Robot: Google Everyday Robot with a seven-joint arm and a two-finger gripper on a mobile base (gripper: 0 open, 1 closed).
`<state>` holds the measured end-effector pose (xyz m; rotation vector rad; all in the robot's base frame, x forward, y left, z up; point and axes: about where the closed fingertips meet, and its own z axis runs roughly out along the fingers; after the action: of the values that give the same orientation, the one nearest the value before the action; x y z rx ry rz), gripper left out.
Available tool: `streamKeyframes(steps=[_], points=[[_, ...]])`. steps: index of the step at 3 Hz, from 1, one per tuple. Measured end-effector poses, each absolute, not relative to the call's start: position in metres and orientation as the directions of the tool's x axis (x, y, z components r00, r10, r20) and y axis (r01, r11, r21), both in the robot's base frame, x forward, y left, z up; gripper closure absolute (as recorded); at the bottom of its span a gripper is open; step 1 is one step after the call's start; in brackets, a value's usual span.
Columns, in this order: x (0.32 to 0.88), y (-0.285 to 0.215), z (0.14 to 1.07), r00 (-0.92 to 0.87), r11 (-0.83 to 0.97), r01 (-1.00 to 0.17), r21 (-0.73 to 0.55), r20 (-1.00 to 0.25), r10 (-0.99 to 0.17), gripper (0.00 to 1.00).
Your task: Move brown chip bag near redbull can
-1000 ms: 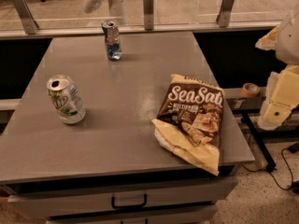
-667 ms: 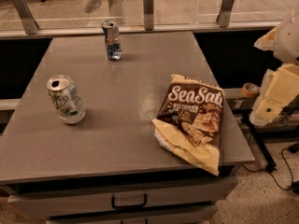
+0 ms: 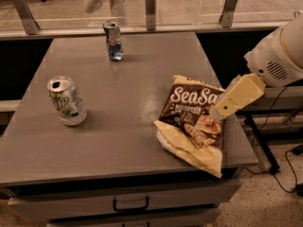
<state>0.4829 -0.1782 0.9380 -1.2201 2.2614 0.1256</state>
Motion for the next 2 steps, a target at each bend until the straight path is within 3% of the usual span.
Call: streamKeyframes(steps=[2], points=[[0.499,-0.170,0.884,-0.654,0.781,-0.621,-0.065,-0.505,-0.563,0.00]])
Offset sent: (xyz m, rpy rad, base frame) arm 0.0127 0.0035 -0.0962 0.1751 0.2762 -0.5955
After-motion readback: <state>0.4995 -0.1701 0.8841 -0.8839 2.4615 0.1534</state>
